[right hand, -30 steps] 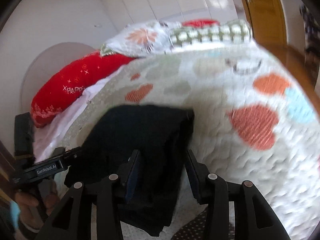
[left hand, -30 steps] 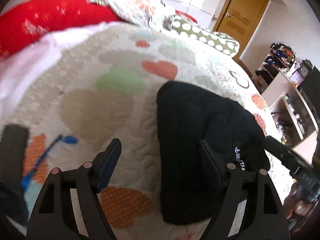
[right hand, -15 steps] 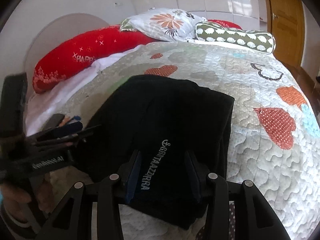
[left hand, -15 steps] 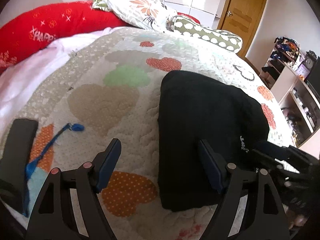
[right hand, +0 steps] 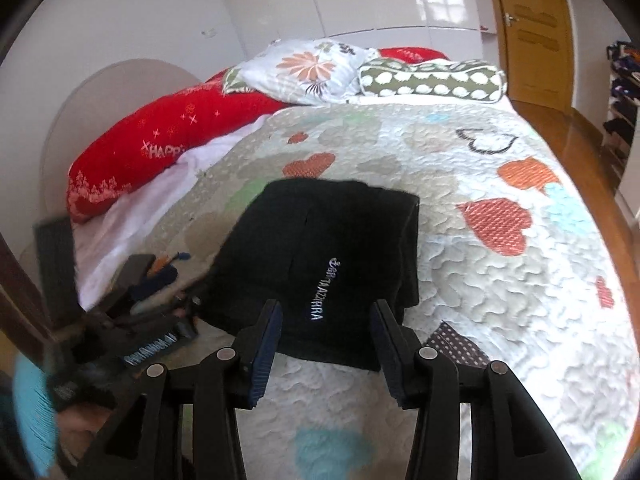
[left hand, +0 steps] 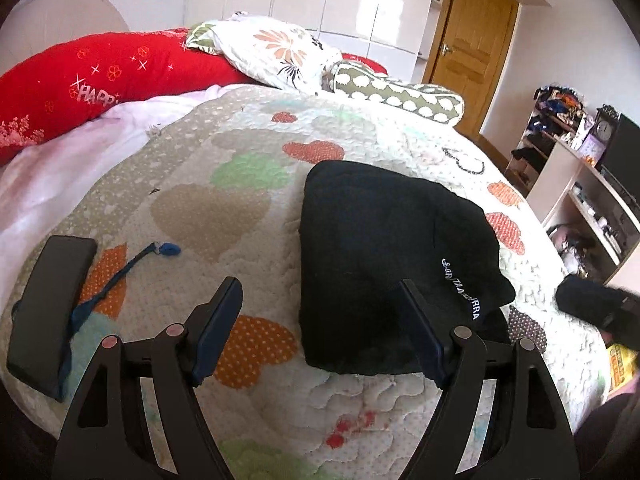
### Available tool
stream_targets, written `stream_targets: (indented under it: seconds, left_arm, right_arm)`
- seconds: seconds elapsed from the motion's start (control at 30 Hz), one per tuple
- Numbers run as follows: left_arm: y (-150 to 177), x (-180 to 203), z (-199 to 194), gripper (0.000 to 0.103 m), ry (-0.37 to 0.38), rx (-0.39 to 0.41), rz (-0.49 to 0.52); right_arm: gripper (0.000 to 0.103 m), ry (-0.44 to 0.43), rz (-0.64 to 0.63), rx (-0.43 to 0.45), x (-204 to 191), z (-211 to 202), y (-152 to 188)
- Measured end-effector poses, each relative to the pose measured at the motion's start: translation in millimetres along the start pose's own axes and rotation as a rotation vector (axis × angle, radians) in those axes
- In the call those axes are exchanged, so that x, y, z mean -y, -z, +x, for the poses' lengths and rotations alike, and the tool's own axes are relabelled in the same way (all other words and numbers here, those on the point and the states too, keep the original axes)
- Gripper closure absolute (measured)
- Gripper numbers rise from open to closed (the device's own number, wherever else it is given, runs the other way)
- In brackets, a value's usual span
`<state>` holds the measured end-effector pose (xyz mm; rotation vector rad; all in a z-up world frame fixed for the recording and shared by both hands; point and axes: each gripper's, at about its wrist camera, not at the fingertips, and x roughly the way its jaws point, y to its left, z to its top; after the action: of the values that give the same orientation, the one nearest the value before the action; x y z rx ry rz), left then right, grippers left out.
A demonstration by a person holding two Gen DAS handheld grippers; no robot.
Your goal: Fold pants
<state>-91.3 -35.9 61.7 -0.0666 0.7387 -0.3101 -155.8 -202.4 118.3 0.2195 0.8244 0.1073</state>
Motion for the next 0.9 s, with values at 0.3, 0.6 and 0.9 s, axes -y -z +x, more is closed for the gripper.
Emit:
stream_targets:
  seconds: [0.3, 0.6, 0.9]
  left_arm:
    - [5, -6, 3, 0.024, -0.005, 0.036, -0.002]
    - [9, -4, 4, 0.024, -0.018, 0.044, 0.009]
    - [10, 3, 6, 0.024, -0.076, 0.043, 0.025]
  right_arm:
    - [0.052, -0.117, 0.076, 0.088, -37, -51, -49]
    - [0.050, -0.169, 0.024, 0.040, -57, -33, -44]
    - [0.041, -0.188, 0.041, 0.020, -35, -16, -41]
